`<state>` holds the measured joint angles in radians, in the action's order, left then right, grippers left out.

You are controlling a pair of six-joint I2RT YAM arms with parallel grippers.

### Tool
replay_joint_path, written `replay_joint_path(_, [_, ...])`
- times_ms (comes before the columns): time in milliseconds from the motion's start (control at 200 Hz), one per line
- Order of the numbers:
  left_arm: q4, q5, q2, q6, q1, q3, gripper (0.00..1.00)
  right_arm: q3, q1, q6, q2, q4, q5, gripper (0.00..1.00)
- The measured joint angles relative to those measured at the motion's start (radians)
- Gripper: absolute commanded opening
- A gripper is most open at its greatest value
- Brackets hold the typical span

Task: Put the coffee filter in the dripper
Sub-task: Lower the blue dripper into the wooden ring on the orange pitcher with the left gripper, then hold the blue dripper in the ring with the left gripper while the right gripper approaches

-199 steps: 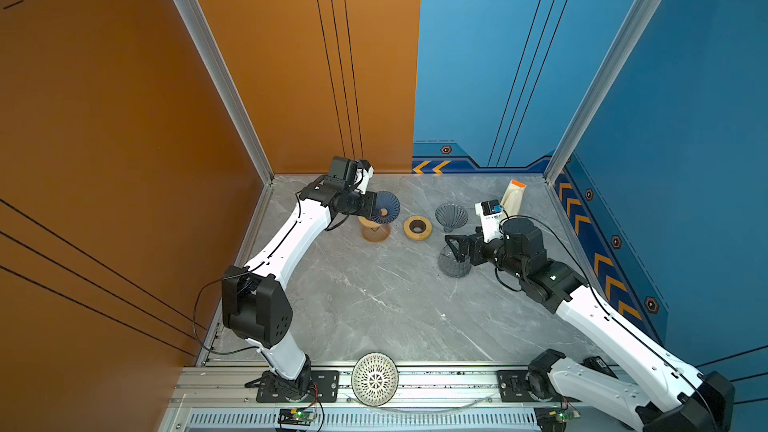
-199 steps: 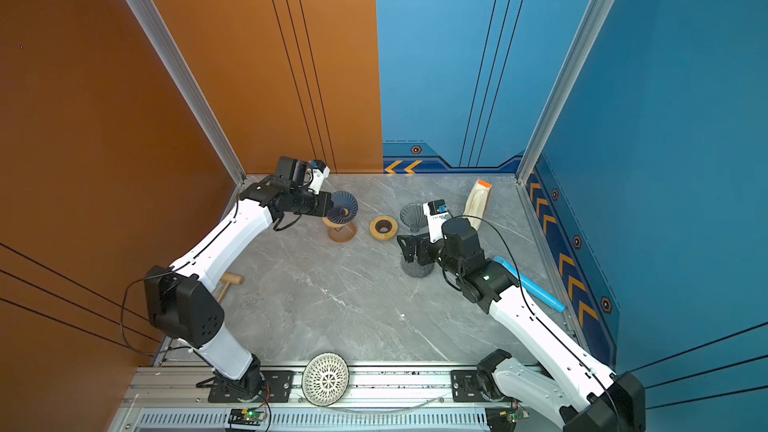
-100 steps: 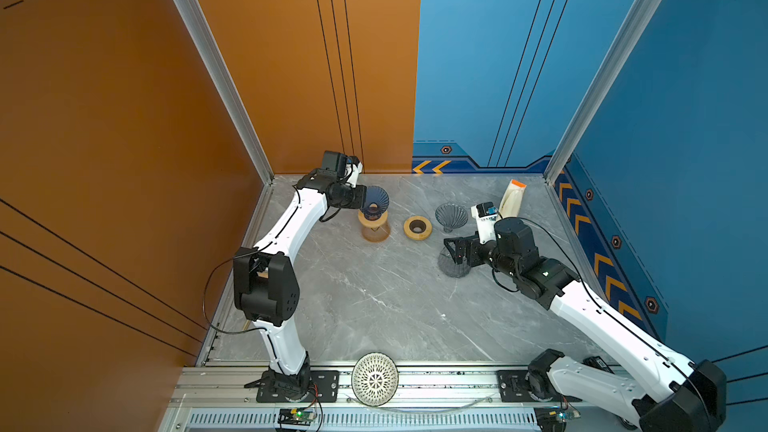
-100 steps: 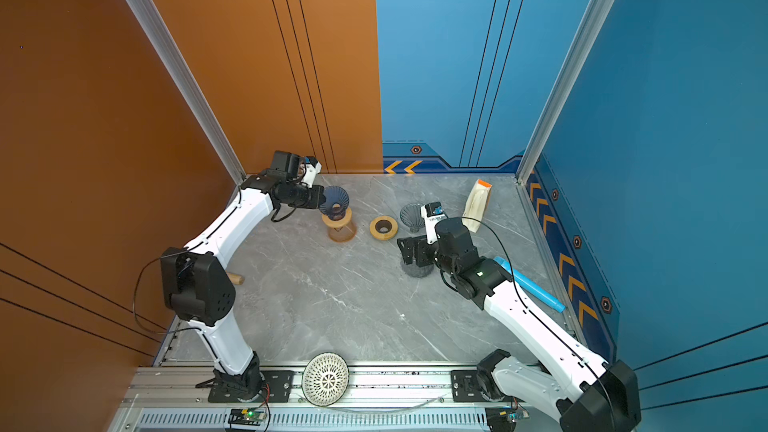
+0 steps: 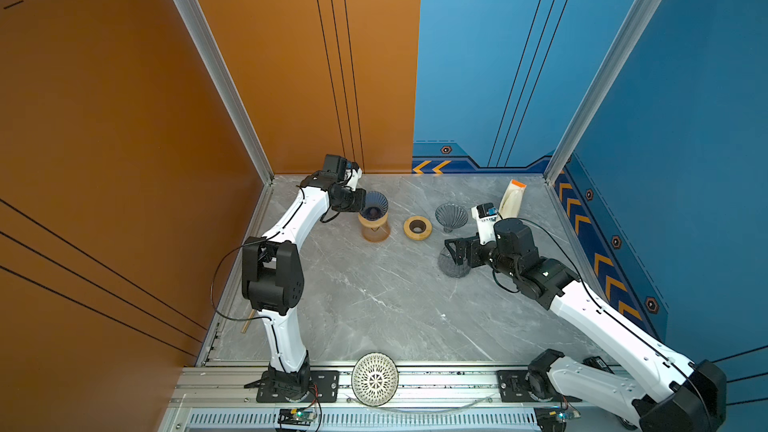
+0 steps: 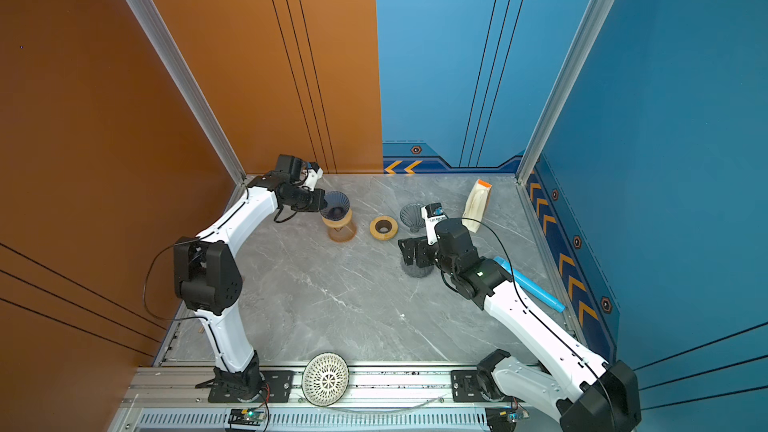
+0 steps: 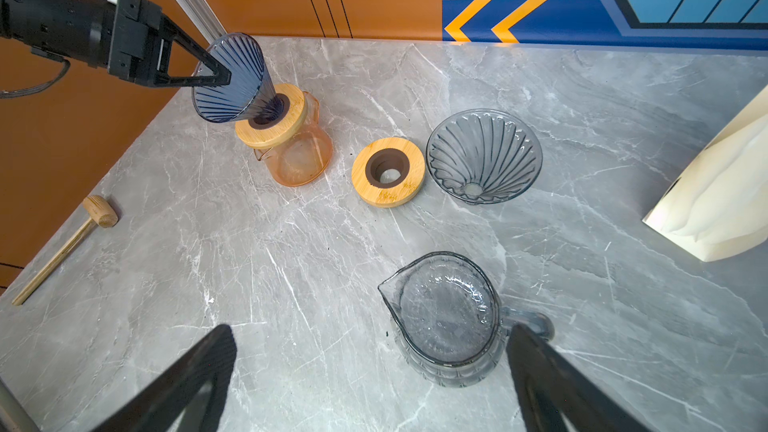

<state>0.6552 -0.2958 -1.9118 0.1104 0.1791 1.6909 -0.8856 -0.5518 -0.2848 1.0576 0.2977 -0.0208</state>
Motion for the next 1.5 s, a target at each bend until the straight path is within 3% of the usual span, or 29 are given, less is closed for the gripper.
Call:
replay_joint_path(481, [0.026, -0.05, -0.034, -0.01, -0.024, 0.011, 0.0, -0.007, 0.0, 0.012, -0.001, 0.025, 0.009, 1.0])
replay_joint_path(1092, [0.309, -0.092, -0.13, -0.123, -0.028, 0.203, 0.0, -0.04, 0.0, 0.066, 0.002, 0.063, -0.01, 1.0])
replay_joint_path(1502, [0.447, -0.121, -0.147, -0.171, -0.036, 0.254, 0.0, -0.06, 0.0, 0.08, 0.018, 0.082, -0.032, 1.0])
